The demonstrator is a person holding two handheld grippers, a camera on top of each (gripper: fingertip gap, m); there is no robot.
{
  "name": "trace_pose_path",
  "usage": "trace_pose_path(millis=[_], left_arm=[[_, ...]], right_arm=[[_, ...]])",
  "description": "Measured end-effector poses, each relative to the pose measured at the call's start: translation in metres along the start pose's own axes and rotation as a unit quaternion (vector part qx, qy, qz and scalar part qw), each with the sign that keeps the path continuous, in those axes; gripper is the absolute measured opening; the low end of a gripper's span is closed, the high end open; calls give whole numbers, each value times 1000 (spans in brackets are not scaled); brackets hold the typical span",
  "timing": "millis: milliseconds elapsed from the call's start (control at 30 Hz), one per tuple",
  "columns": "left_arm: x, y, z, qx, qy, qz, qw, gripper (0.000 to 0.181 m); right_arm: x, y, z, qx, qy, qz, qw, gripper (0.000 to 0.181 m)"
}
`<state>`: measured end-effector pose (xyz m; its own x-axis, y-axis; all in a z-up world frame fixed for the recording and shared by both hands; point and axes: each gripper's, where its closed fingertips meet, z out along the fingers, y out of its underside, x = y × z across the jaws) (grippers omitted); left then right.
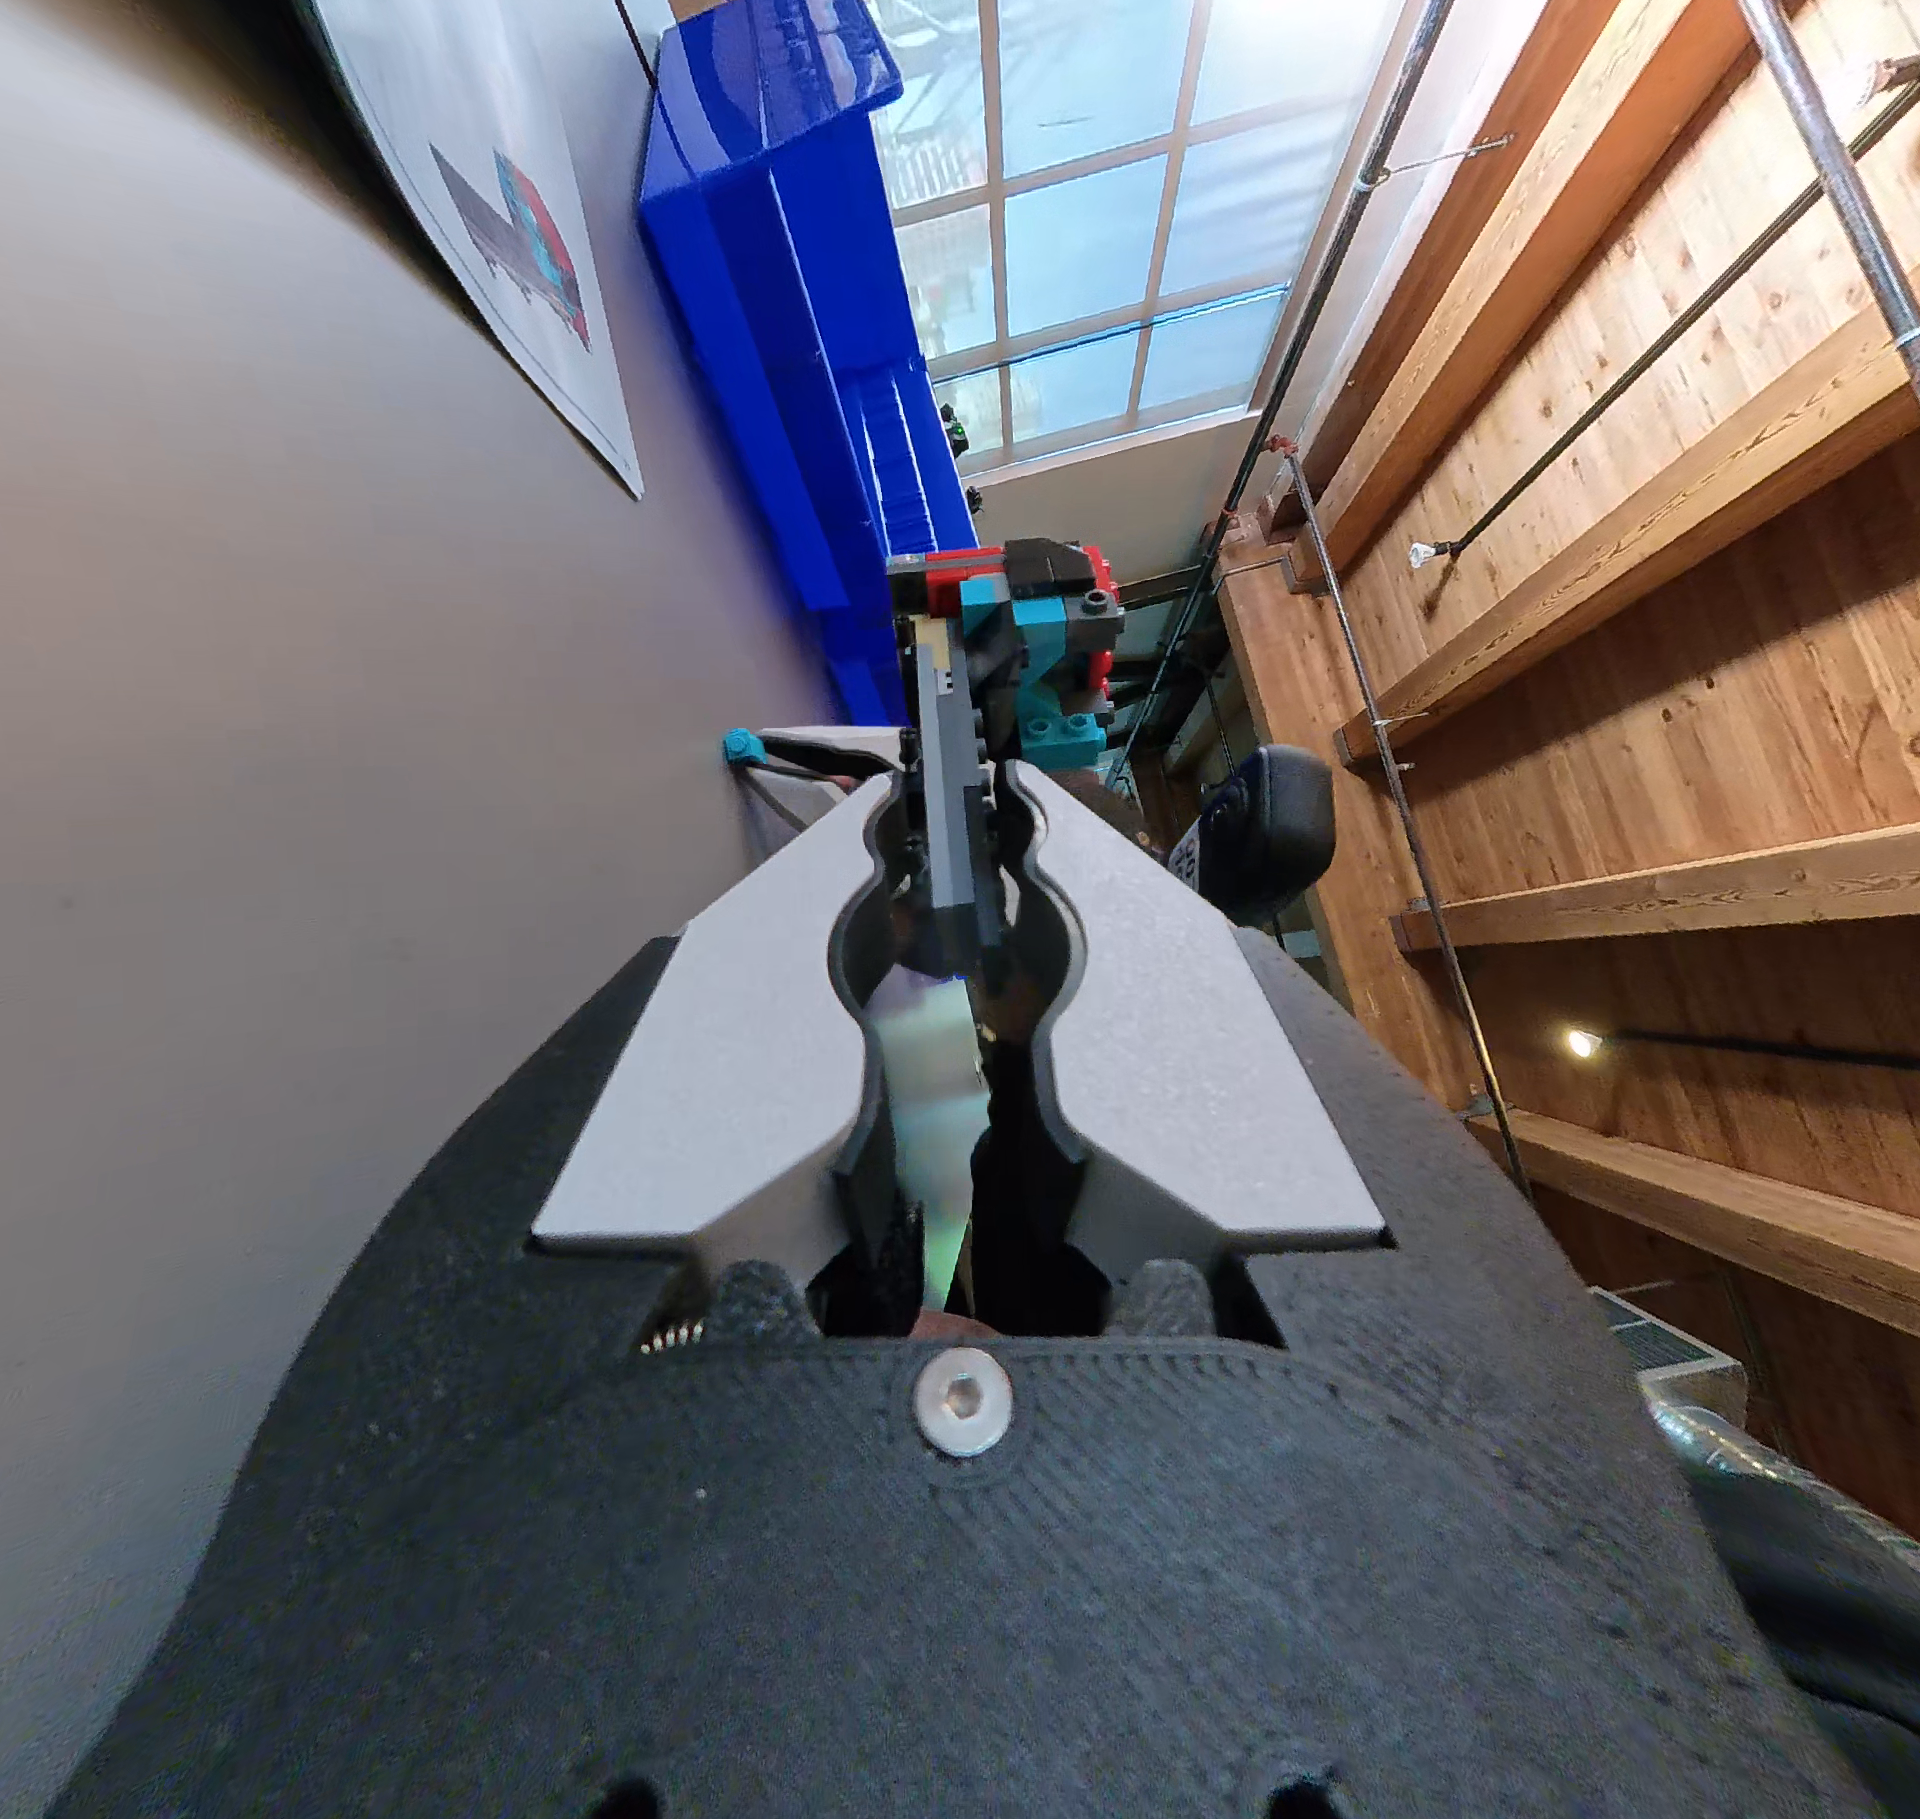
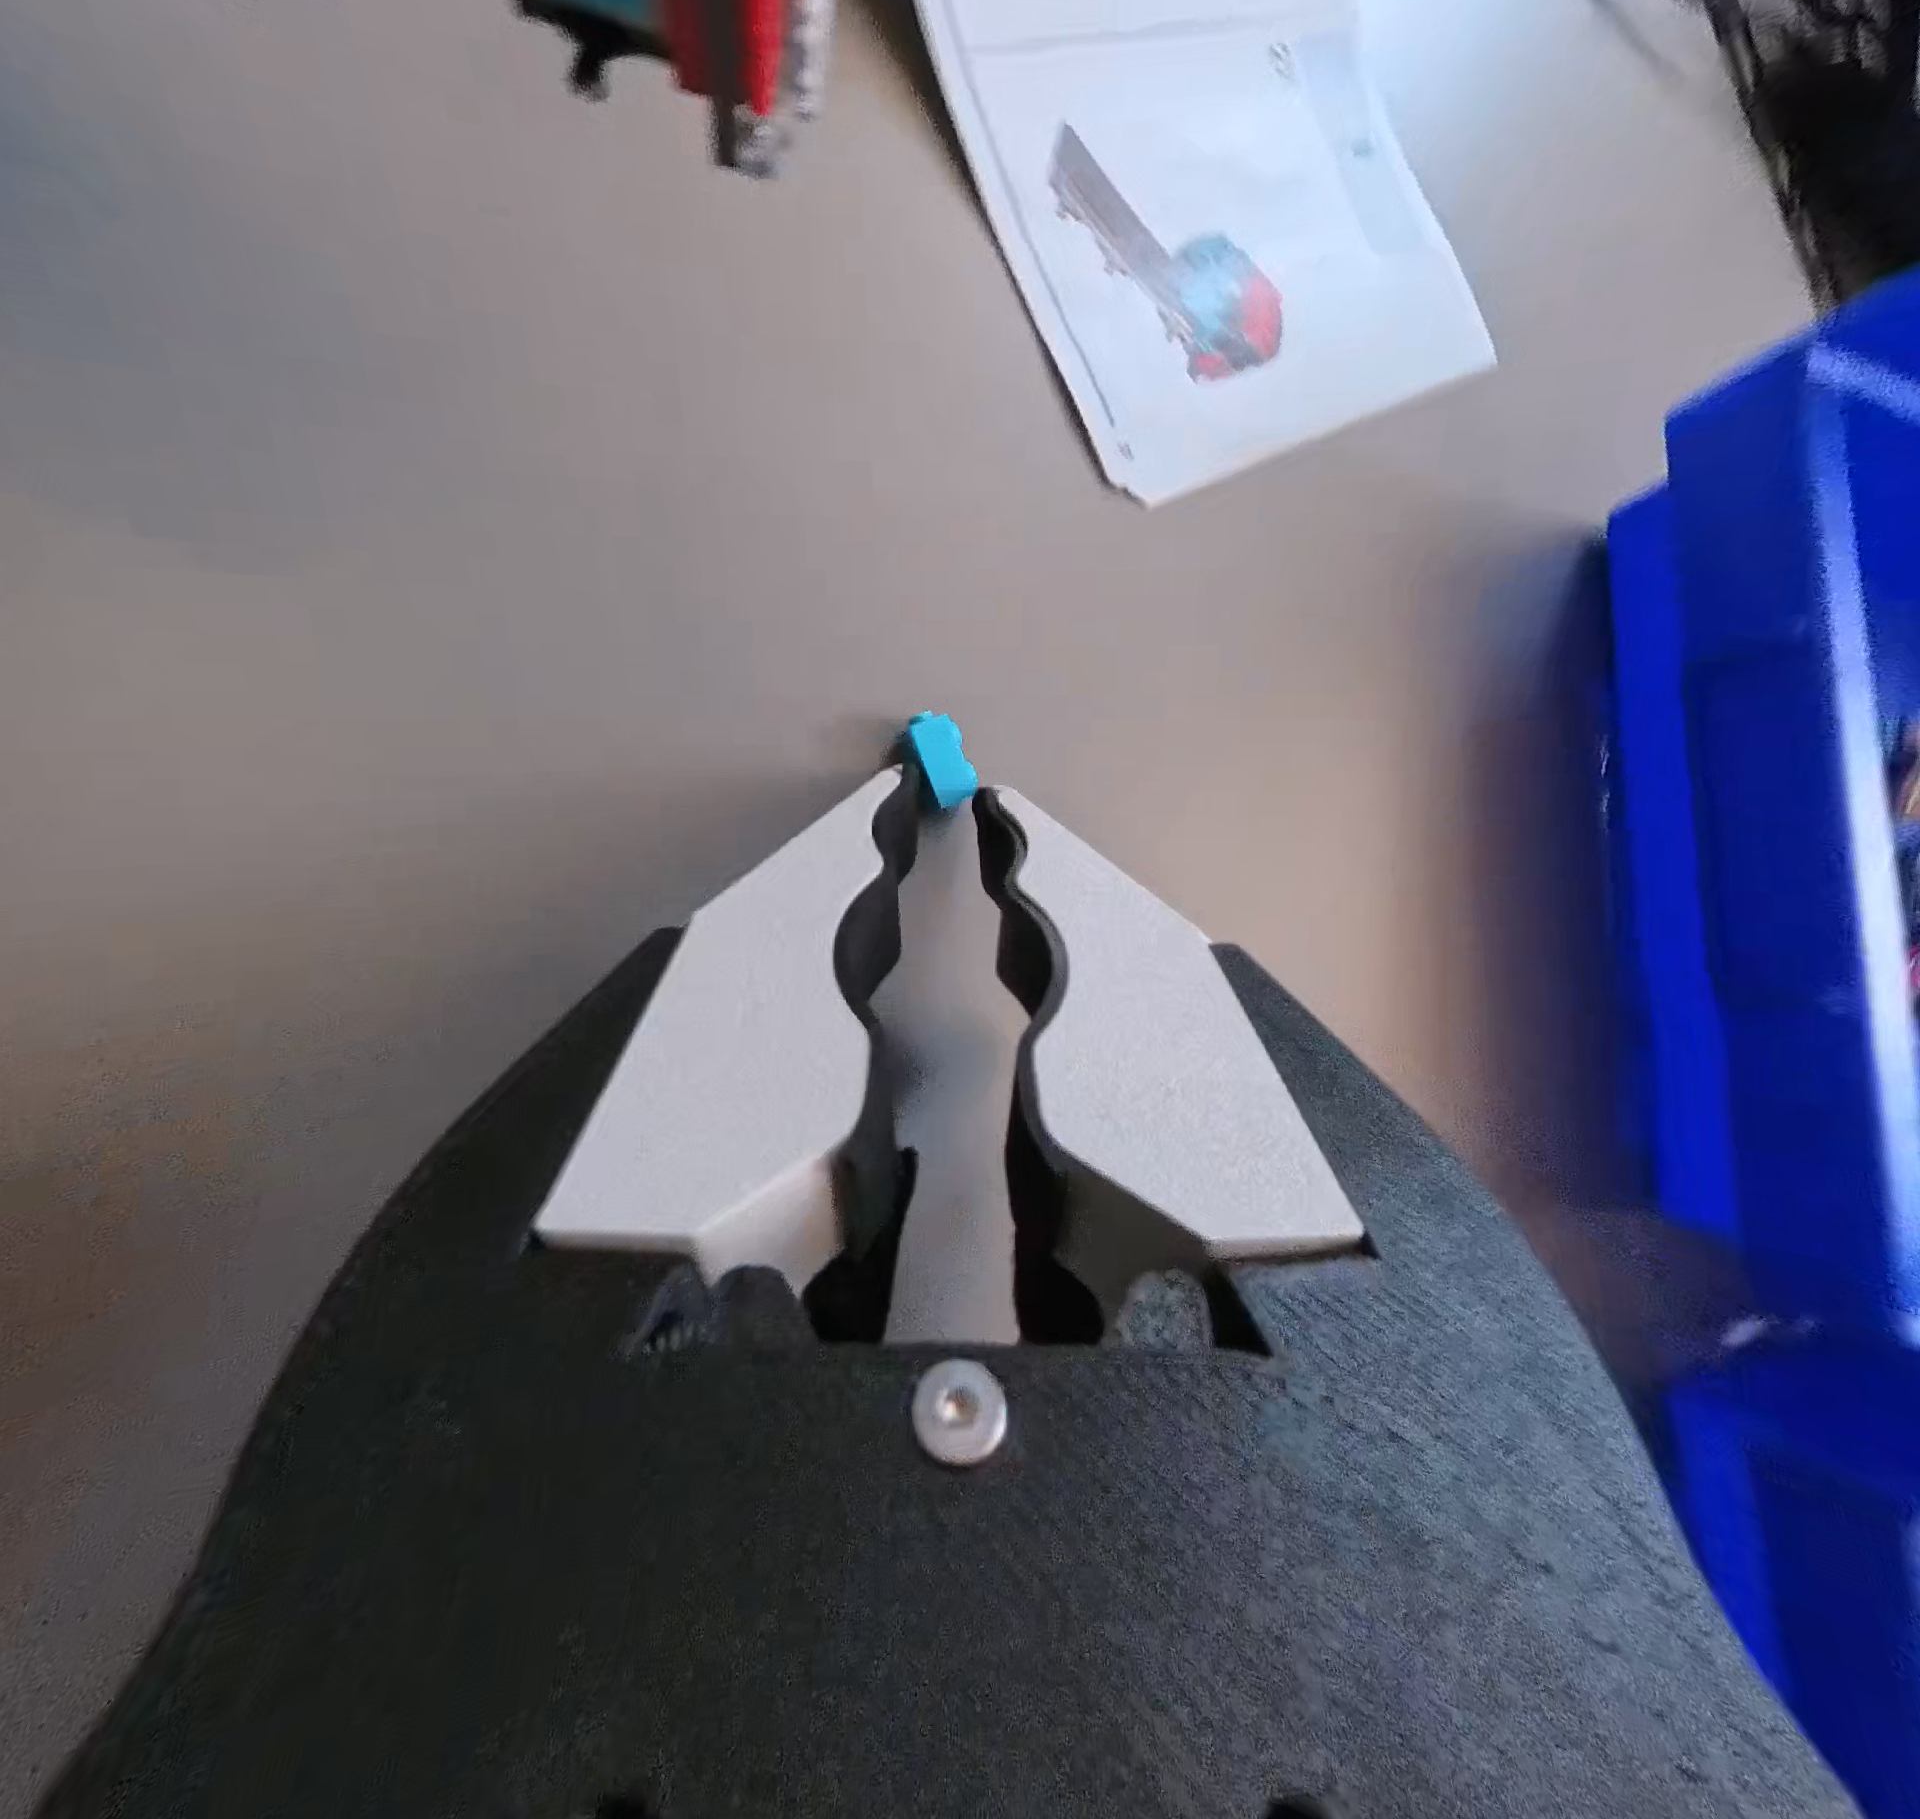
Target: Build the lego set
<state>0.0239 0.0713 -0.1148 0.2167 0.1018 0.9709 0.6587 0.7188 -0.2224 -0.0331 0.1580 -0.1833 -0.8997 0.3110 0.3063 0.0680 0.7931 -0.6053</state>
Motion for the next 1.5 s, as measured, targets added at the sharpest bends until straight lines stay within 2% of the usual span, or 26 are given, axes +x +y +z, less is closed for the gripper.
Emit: trace_pose_path(millis=[100, 200, 267, 400, 500, 633, 900, 967, 1200, 1500], left_arm=[[0, -1, -1, 3, 3, -4, 1000, 16], [1, -2, -2, 4, 9, -9, 1000, 16], [2, -1, -2, 2, 11, -9, 1000, 16], [3, -1, -2, -2, 19, -13, 1000, 16], [5, -1, -2, -4, 27, -16, 1000, 16], [7, -1, -3, -7, 35, -17, 999, 16], [8, 0, -2, -9, 35, -11, 999, 16], [8, 2, -2, -12, 32, -9, 999, 16], [5, 3, -1, -14, 24, -10, 1000, 16], [6, 2, -2, -11, 29, -13, 999, 16]], right_arm=[[-19, -4, -8, -4, 3, 99, 995, 11], [-43, -10, -13, 0, -37, 158, 987, 15], [-42, -15, -17, 18, -45, 139, 989, 17], [-11, -13, -16, 32, -24, 47, 998, 21], [-10, -16, -11, 53, -81, 9, 995, 26], [-15, -23, -9, 92, -159, 6, 983, 28], [-13, -18, -6, 122, -221, 10, 968, 24], [-12, -20, -6, 129, -224, 12, 966, 23], [-20, -10, 2, 87, -216, -23, 972, 21], [-19, -14, -1, 109, -176, -50, 977, 23]])
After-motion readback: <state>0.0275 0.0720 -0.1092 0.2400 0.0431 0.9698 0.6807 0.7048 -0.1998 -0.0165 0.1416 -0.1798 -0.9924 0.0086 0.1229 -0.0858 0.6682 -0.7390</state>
